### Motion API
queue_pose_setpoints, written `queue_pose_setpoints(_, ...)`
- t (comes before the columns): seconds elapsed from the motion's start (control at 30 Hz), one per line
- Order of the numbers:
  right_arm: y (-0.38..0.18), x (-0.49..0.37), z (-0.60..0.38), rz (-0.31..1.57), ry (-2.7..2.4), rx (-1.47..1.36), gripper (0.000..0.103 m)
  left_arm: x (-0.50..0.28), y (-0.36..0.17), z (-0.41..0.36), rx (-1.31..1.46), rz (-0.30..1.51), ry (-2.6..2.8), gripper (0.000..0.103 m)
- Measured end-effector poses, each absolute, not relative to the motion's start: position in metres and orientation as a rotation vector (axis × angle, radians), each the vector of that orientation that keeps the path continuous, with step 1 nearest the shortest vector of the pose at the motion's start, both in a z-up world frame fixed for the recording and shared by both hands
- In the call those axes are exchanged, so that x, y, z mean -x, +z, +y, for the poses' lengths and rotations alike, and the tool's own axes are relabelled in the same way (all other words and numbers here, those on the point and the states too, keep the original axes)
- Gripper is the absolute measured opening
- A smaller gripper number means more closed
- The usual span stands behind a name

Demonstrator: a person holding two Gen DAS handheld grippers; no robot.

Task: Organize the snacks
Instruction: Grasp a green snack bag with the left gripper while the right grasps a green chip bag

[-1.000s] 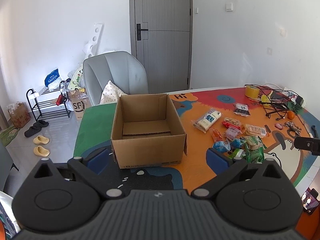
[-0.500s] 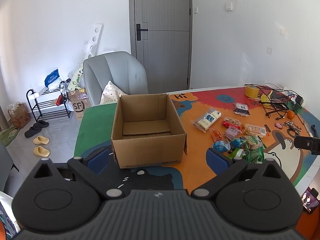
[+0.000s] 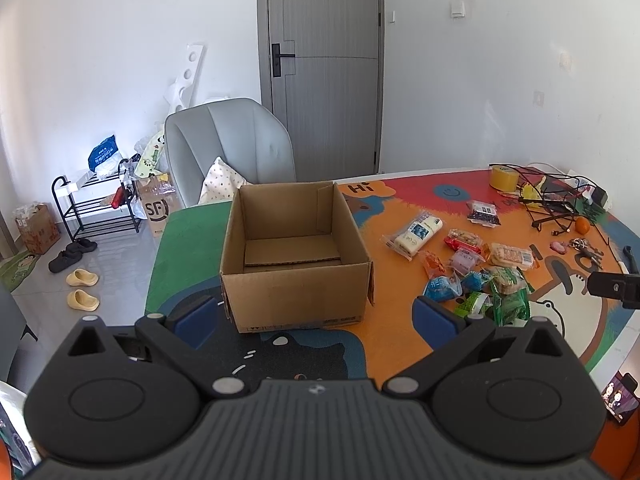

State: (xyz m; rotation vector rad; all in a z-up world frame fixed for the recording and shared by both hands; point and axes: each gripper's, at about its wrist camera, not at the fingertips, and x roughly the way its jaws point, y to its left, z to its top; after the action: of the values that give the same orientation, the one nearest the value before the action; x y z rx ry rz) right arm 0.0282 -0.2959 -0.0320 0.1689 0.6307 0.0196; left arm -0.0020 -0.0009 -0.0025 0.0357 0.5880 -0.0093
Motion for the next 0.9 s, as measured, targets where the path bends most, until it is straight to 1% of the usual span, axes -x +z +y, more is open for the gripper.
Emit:
queue_pose_setpoints(0.33,-0.041,-0.038,-0.306,0.653,0.011,-0.178,0.103,-0.011,-0.016,-0.012,-0.026,0.619,-0.044,0.103)
queue_pose_setpoints(0.73,-0.071,-0.053,-0.32,0.694,0.025,-0.191,0.103,-0.036,-0.043,-0.037,-0.009,0.674,-0.112,0.102)
queue_pose_setpoints(0.9,-0.084,-0.058,-0.326,0.699,0.033,-0.197,0.103,-0.043,-0.053,-0.049,-0.007,0.664,-0.13,0.102)
